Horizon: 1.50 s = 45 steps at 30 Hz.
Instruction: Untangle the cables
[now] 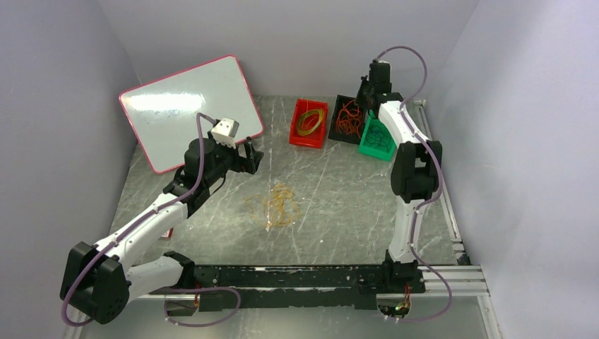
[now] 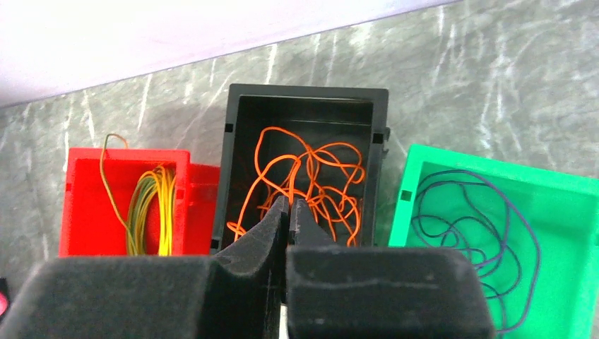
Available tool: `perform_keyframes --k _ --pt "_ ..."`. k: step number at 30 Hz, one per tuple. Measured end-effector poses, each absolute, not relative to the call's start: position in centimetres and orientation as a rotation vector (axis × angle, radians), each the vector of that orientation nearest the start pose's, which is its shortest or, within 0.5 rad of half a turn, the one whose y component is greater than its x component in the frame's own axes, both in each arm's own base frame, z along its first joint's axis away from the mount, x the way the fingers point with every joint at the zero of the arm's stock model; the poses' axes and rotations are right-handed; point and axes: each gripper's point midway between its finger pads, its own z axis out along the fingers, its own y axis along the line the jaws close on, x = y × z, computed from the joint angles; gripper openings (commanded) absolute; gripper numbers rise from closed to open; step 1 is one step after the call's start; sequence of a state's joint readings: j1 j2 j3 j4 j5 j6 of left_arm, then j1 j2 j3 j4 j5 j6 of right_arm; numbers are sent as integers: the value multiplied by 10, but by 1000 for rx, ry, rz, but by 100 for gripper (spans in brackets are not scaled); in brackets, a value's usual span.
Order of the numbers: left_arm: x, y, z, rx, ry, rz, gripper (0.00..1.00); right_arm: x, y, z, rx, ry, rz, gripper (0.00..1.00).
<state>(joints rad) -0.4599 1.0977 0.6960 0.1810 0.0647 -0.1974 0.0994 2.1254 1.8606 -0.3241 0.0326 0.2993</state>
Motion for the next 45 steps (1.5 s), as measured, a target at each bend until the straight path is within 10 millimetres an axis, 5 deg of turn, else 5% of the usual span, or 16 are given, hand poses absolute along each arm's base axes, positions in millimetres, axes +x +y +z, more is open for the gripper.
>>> perform_keyframes --k 8,13,18,23,28,39,45 --pt "334 -187 212 286 1805 -525 95 608 63 161 198 2154 107 0" --pt "334 -187 211 286 1808 -525 95 617 68 118 164 2234 95 0" --pt "334 -187 211 286 1809 -525 95 609 72 68 144 2343 79 19" --pt "334 -187 210 286 1810 -525 95 603 71 59 132 2369 70 33" --pt "334 -188 209 287 1815 -525 95 604 71 78 126 2336 71 39" --pt "334 -188 208 288 1819 -526 95 600 69 193 129 2123 97 42" --pt "334 -188 208 289 1820 -526 95 598 82 193 88 2132 162 27"
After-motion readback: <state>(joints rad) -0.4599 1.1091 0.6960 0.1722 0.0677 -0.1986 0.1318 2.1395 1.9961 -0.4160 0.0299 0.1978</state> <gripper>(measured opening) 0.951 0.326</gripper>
